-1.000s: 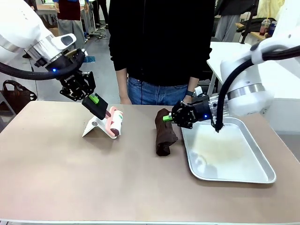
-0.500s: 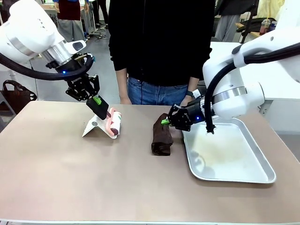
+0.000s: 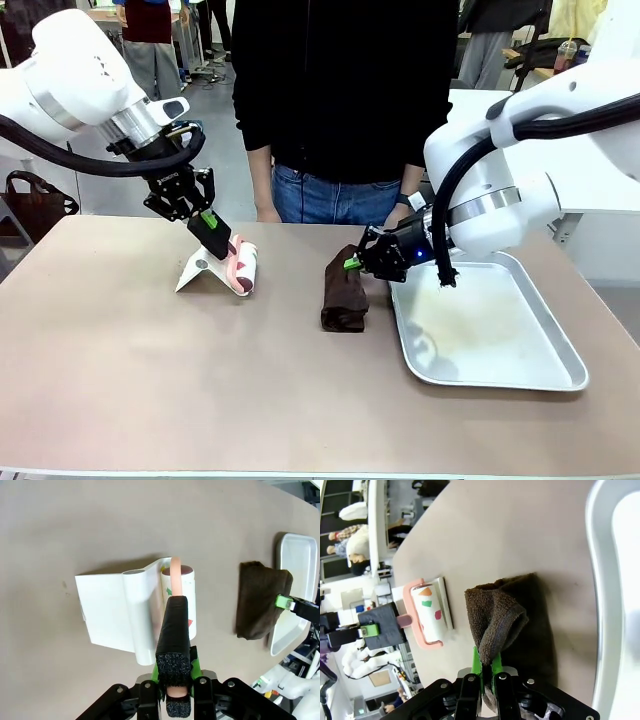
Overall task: Clean the surface of the table.
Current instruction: Return the Lint Roller and towel to their original positions.
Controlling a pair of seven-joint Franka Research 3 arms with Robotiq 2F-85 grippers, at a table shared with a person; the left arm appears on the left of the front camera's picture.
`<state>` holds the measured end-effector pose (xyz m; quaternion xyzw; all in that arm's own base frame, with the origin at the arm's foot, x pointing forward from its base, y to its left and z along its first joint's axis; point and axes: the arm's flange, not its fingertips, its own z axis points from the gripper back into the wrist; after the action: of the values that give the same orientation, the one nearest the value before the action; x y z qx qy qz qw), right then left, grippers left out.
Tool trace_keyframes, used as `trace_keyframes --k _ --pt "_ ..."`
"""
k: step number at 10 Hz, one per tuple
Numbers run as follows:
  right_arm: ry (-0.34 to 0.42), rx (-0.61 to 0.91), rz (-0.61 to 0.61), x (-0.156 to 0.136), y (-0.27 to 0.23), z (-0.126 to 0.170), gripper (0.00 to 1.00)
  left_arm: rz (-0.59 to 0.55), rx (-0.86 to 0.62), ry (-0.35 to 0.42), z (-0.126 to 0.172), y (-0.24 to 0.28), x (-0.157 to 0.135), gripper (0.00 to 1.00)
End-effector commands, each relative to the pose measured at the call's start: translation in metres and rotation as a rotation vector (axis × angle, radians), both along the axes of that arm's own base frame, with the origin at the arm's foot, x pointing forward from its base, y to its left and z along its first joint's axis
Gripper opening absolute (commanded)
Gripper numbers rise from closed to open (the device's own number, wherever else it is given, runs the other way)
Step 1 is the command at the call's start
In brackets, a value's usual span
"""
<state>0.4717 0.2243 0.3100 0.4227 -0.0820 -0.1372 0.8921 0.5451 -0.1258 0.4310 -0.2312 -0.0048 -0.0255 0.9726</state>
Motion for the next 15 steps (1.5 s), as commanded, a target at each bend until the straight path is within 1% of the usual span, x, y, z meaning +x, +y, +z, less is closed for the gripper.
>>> trace_keyframes --k 1,6,7,8,9,10,11,12,13,14,15 --pt "0.027 -0.014 0.002 0.002 0.005 0.003 0.08 0.009 0.018 0.011 0.001 -0.003 0.005 0.23" --pt "0.026 -0.002 0.026 0.001 0.005 0.001 0.08 0.018 0.040 0.048 -0.009 -0.005 0.009 0.23" --pt "0.035 0.003 0.024 0.000 0.005 0.000 0.18 0.018 0.040 0.051 -0.009 -0.006 0.009 0.23" --pt "0.037 -0.003 0.024 0.000 0.005 0.000 0.64 0.016 0.040 0.055 -0.009 -0.006 0.010 0.81" --pt "0.037 -0.004 0.024 0.000 0.004 0.000 0.75 0.019 0.040 0.056 -0.009 -0.006 0.009 0.81" --pt "0.038 -0.006 0.023 0.000 0.003 0.001 1.00 0.025 0.041 0.057 -0.008 -0.005 0.009 1.00" --pt "0.037 -0.008 0.022 0.000 0.002 0.001 1.00 0.038 0.051 0.050 -0.006 -0.002 0.009 0.85" --pt "0.039 -0.006 0.021 0.001 0.001 0.000 1.00 0.048 0.058 0.044 -0.004 0.001 0.008 1.00" --pt "0.041 0.002 0.019 0.001 0.000 -0.001 0.98 0.059 0.063 0.035 -0.002 0.005 0.007 1.00" --pt "0.042 0.006 0.021 0.001 0.000 -0.001 1.00 0.068 0.066 0.027 0.001 0.010 0.006 1.00" --pt "0.046 0.002 0.024 0.001 -0.001 -0.001 1.00 0.083 0.076 0.018 0.004 0.016 0.003 1.00"
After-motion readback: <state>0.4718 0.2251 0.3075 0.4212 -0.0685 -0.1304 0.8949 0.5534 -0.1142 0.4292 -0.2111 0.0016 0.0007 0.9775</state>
